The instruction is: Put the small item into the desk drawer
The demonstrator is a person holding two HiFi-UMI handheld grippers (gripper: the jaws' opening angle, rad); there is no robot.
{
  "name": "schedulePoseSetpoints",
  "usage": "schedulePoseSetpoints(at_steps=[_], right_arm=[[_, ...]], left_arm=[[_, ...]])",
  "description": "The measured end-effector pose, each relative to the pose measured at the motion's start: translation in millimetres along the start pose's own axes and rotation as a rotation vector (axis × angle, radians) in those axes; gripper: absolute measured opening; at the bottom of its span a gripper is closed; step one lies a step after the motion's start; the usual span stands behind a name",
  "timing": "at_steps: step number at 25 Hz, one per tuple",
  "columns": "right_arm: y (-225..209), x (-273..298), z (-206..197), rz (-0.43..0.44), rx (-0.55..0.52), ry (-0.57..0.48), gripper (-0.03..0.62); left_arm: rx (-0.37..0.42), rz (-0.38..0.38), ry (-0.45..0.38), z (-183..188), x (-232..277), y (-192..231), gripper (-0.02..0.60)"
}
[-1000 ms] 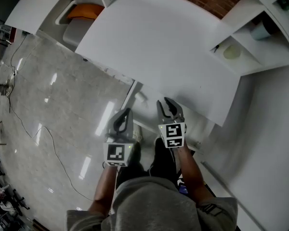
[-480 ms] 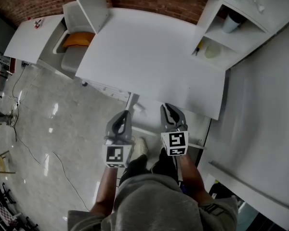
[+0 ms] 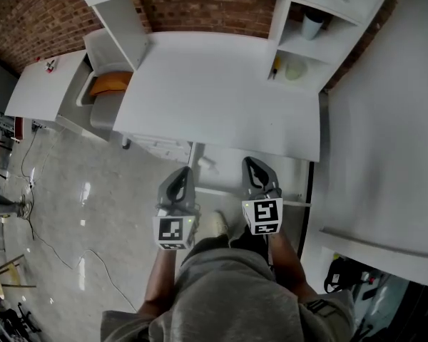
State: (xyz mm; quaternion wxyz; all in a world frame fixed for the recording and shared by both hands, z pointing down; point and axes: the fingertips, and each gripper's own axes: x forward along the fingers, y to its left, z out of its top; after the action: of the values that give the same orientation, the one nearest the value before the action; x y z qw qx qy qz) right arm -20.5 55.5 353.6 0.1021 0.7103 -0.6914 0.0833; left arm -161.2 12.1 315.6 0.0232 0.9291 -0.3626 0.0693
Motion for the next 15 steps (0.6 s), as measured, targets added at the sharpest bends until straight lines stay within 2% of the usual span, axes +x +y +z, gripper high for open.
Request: schedulePoseSetpoints(at_steps=[9,15], right_arm=[[16.1,-47.4,2.7,-0.062,0.01,-0.038,0.003],[24.0,-71.7,-5.7,-0.075,0.013,-0.023,0.003]], left_arm=[[0.025,-0.069,-0.008,2.1,-29.7,-11.7,0.012],[0.023,-0.095,0.012,-6.5,-44.6,-18.4,0.012]])
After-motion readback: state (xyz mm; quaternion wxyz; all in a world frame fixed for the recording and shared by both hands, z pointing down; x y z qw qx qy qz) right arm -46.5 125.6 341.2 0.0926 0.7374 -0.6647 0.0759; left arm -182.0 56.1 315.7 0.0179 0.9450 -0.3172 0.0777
